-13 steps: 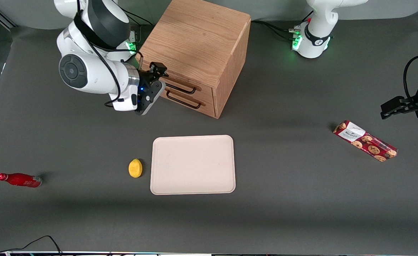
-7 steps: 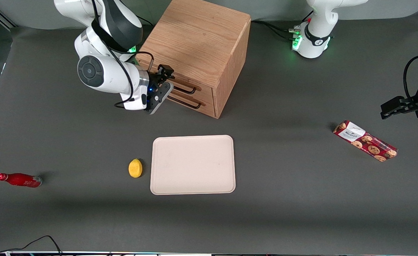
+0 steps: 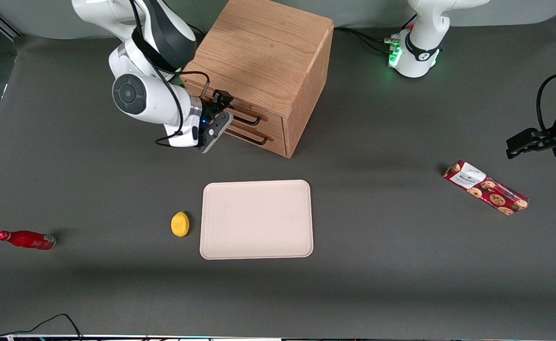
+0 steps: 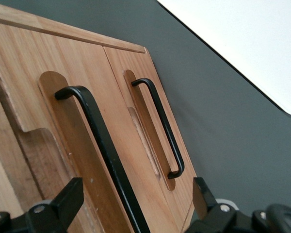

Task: Open upper drawer
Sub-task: 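Hook the right gripper onto the upper drawer's black handle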

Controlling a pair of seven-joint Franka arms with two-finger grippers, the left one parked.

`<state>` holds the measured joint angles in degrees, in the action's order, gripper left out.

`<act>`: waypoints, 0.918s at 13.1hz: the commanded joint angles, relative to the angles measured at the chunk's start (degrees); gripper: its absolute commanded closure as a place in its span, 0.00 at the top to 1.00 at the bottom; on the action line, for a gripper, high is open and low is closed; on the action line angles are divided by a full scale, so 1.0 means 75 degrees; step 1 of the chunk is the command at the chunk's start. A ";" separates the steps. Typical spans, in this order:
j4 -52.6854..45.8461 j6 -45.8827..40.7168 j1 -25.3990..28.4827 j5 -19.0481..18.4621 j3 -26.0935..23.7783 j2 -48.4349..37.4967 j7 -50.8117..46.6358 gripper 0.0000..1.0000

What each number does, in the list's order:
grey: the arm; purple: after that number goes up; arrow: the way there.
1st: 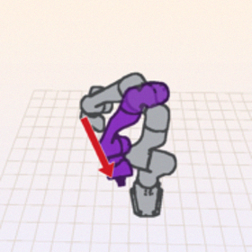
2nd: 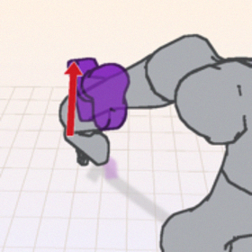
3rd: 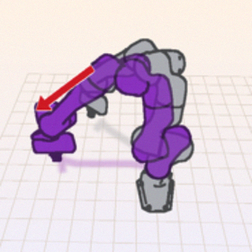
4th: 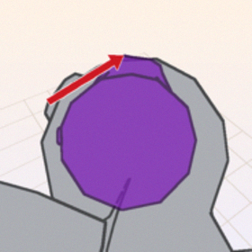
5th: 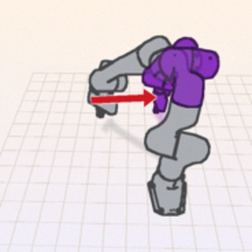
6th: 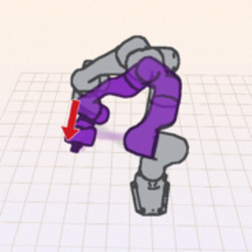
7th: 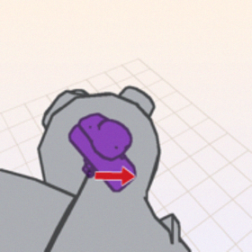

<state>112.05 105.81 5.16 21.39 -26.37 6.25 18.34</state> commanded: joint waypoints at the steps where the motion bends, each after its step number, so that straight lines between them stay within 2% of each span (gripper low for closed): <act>1: 0.0329 0.0374 -0.0008 -0.0098 -0.0081 -0.0223 0.0028 1.00; 7: 0.0517 0.0704 -0.0008 -0.0109 -0.0164 -0.0200 0.0028 1.00; 9: 0.0564 0.0844 0.0004 -0.0319 -0.0175 -0.0165 0.0016 1.00; 12: 0.0553 0.0915 -0.0008 -0.0379 -0.0164 -0.0048 0.0016 1.00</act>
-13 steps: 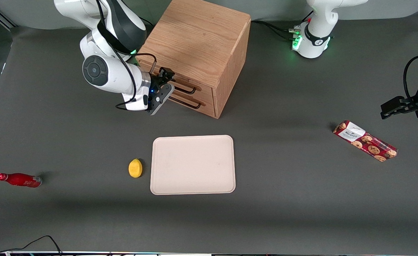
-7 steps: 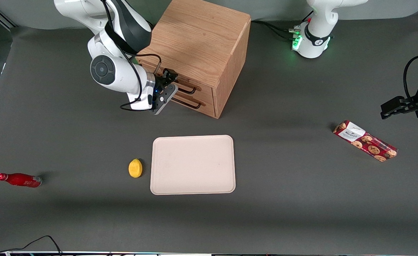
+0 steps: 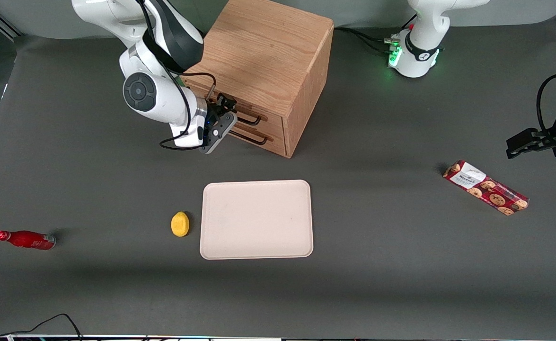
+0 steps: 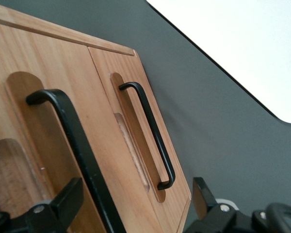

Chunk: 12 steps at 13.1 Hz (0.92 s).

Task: Open upper drawer
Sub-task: 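Hook the right gripper onto the upper drawer's black handle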

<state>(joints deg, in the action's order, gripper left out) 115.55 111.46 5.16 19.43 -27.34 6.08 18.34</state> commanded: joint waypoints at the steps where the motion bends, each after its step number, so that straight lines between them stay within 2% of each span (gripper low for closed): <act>1: 0.0098 0.0231 -0.0008 -0.0117 -0.0045 -0.0014 0.0016 1.00; 4: 0.0098 0.0290 -0.0008 -0.0141 -0.0034 -0.0003 0.0016 1.00; 12: 0.0051 0.0654 -0.0031 -0.0668 -0.0034 0.0325 0.0027 1.00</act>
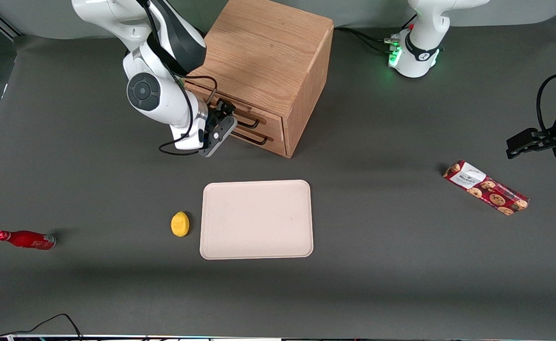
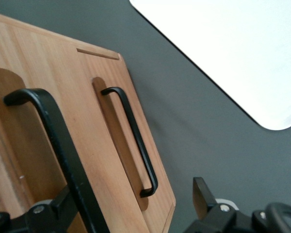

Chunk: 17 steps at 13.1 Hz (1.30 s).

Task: Open upper drawer
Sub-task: 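Pull the upper drawer outward from the cabinet with the right gripper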

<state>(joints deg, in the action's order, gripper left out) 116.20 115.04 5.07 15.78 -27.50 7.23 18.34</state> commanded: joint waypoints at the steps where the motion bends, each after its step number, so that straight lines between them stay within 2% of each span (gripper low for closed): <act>1: -0.0036 0.0201 -0.0031 -0.0229 -0.0001 0.0219 0.0016 1.00; 17: -0.0517 0.0154 -0.0136 -0.0334 0.0397 0.0547 0.0145 1.00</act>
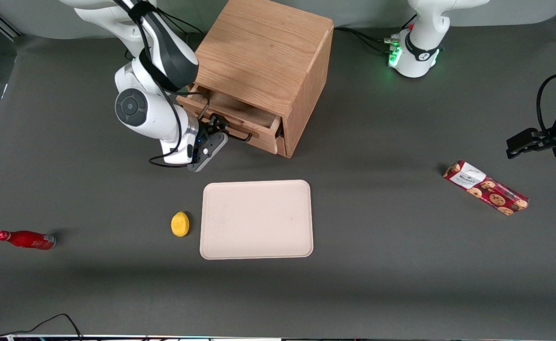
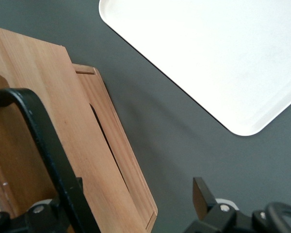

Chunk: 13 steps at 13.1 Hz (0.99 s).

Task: Open upper drawer
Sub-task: 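Pull the upper drawer outward from the cabinet with the right gripper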

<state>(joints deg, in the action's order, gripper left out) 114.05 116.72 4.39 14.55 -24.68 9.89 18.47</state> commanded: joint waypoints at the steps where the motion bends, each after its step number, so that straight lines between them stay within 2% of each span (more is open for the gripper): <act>1: -0.0265 -0.0071 -0.0035 -0.0170 0.0022 0.0205 0.0127 1.00; 13: -0.0781 -0.0094 -0.0035 -0.0217 0.0583 0.0545 0.0689 1.00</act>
<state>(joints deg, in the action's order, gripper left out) 109.89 116.77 4.21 13.91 -21.36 13.24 21.48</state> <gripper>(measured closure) 0.000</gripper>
